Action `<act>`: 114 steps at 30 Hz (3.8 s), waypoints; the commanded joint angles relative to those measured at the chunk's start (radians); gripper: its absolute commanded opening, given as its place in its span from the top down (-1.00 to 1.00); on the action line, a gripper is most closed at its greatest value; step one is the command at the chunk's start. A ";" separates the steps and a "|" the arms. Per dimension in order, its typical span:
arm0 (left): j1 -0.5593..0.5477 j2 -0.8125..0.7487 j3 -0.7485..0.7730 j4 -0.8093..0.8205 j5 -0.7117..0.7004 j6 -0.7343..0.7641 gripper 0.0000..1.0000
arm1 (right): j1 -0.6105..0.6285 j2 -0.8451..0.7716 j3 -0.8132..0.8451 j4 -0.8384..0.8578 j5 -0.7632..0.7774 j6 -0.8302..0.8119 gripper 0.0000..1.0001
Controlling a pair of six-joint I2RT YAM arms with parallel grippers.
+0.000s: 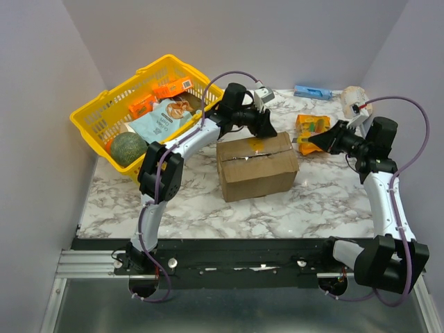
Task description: Unpack the express box
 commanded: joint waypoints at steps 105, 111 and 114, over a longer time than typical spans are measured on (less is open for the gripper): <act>-0.006 -0.033 -0.062 -0.152 -0.095 0.061 0.70 | -0.029 -0.067 0.317 -0.902 0.127 -0.510 0.99; -0.010 -0.097 -0.003 -0.167 -0.059 0.100 0.06 | -0.034 -0.188 0.287 -0.618 0.120 -0.640 0.99; -0.013 -0.149 0.014 -0.155 -0.011 0.106 -0.01 | -0.033 -0.291 0.117 -0.424 0.045 -0.785 0.99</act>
